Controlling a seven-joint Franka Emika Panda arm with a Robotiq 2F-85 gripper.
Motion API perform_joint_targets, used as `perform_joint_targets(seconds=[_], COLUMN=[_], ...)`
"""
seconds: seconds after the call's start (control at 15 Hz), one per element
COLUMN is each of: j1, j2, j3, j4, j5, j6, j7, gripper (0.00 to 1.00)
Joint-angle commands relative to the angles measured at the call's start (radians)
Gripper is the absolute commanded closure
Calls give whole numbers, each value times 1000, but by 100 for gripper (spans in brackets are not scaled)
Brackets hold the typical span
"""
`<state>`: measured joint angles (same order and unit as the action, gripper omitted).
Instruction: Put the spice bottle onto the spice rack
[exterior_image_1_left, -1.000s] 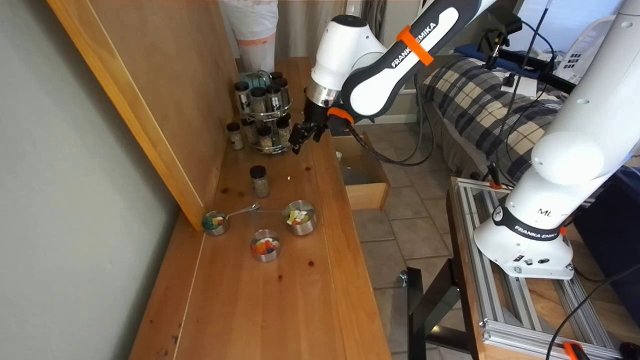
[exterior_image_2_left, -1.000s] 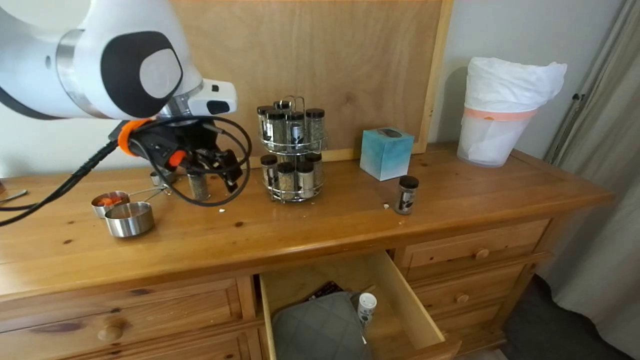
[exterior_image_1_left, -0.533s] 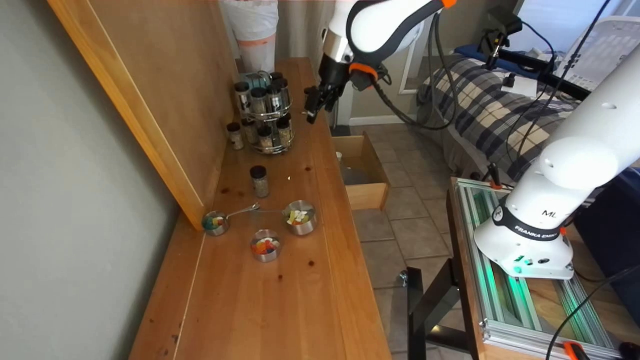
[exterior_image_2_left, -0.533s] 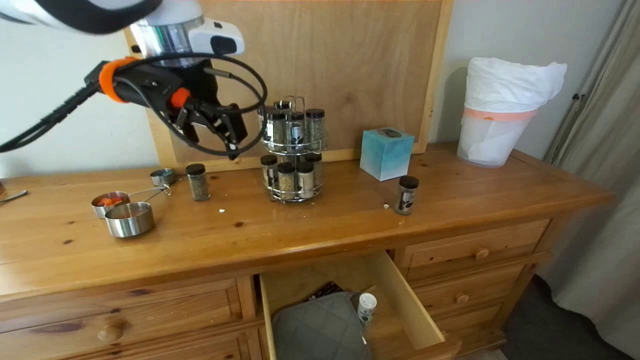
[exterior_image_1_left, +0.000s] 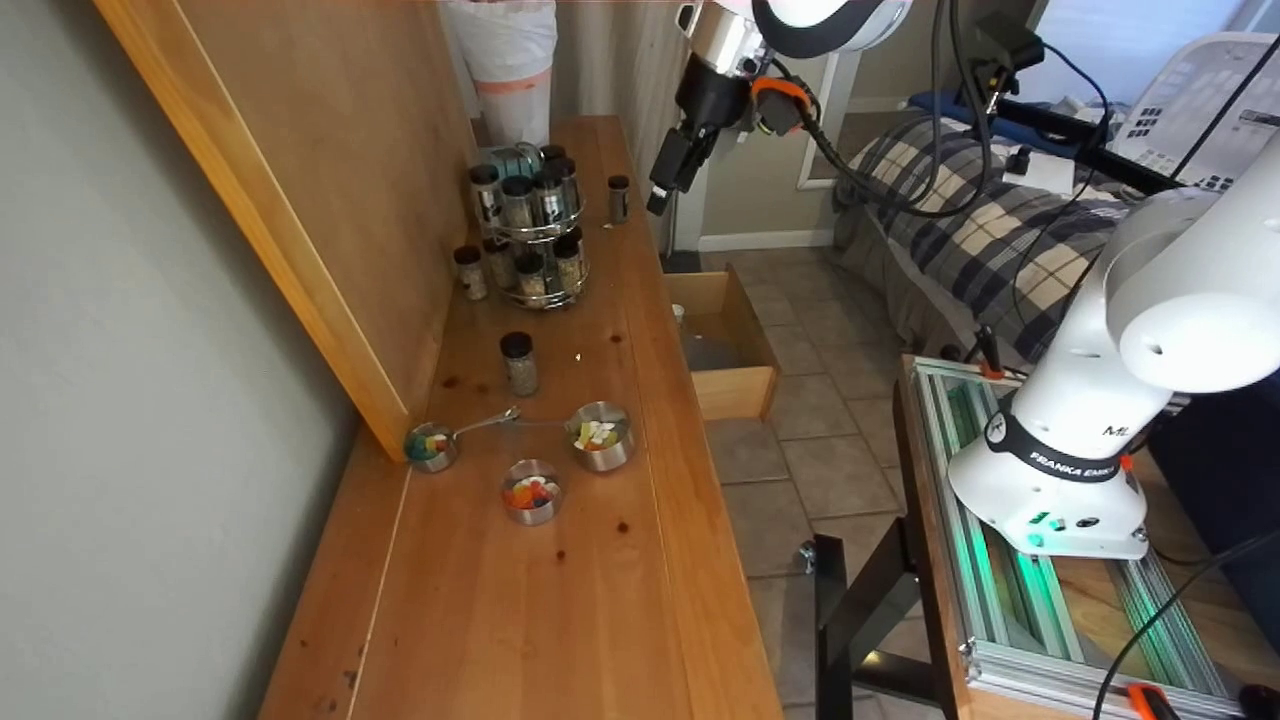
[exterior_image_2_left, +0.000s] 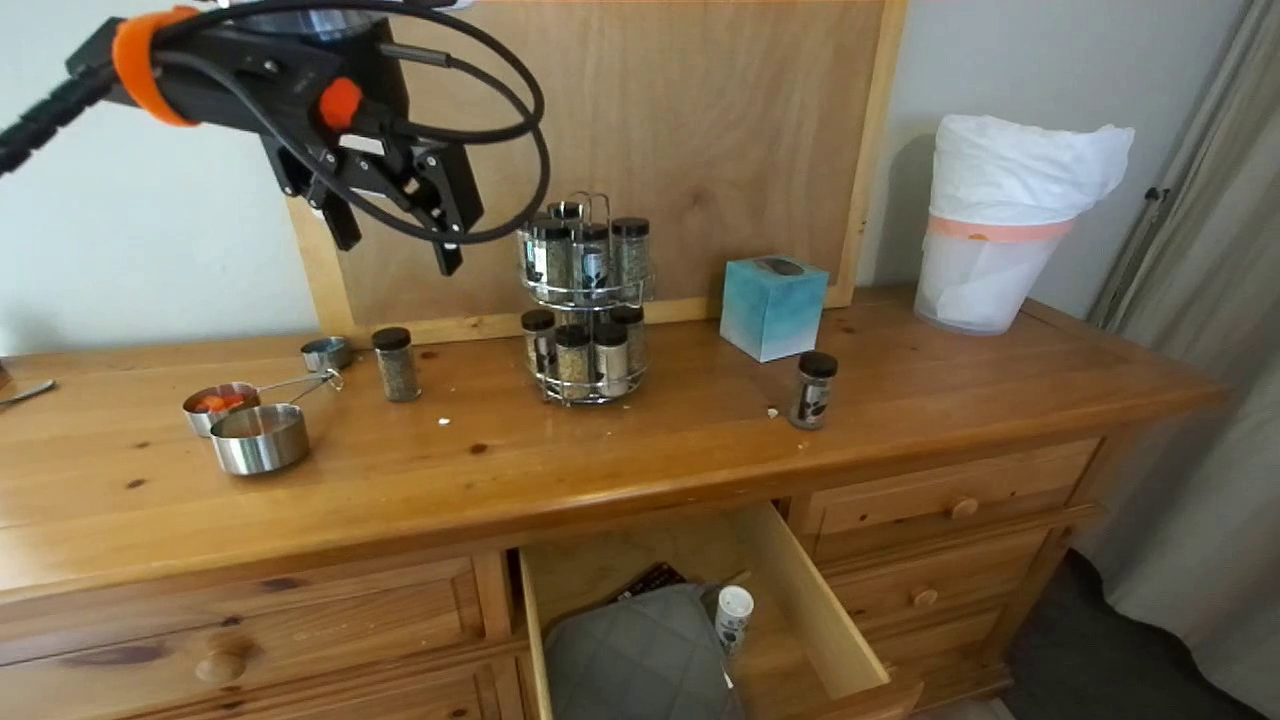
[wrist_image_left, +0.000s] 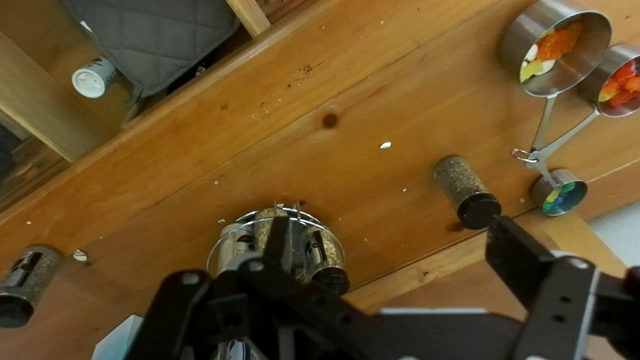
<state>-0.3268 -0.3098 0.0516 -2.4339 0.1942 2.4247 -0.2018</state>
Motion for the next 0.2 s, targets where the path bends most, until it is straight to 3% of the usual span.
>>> perform_joint_targets(seconds=[0.0,0.13], j1=[84,84], j2=[1,1], j3=[-79,-79], j4=[0,0], j5=[-39,-38], j6=[2,2], j7=[28,27], gripper=[0,0])
